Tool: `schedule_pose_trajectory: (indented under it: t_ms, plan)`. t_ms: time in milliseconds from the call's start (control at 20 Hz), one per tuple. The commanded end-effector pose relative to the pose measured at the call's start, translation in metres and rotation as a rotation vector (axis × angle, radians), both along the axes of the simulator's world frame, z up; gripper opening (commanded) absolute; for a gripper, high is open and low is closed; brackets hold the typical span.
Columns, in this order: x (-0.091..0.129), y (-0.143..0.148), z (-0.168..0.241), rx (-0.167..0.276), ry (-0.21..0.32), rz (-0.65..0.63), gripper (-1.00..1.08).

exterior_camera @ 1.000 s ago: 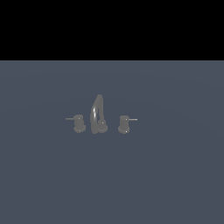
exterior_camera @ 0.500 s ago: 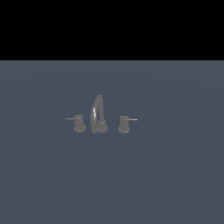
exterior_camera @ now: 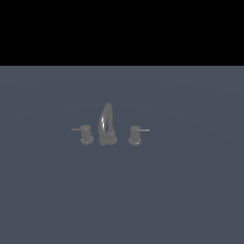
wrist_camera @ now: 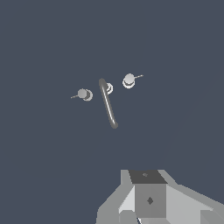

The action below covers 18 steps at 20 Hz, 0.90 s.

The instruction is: Turn on the faucet by rotating a designated handle.

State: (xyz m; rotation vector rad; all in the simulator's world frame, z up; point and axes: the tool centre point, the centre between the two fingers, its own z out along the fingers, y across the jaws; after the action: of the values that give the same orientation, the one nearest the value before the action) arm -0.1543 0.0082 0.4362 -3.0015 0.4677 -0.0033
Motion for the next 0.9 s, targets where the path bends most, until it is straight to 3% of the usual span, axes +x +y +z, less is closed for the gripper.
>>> schedule_pose_trajectory:
  t_ms: [0,850]
  plan:
    - [0.02,-0.003,-0.014,0.007,0.009,-0.075,-1.0]
    - [0.131,-0.03,-0.139,0.016,0.068,-0.593,-1.0]
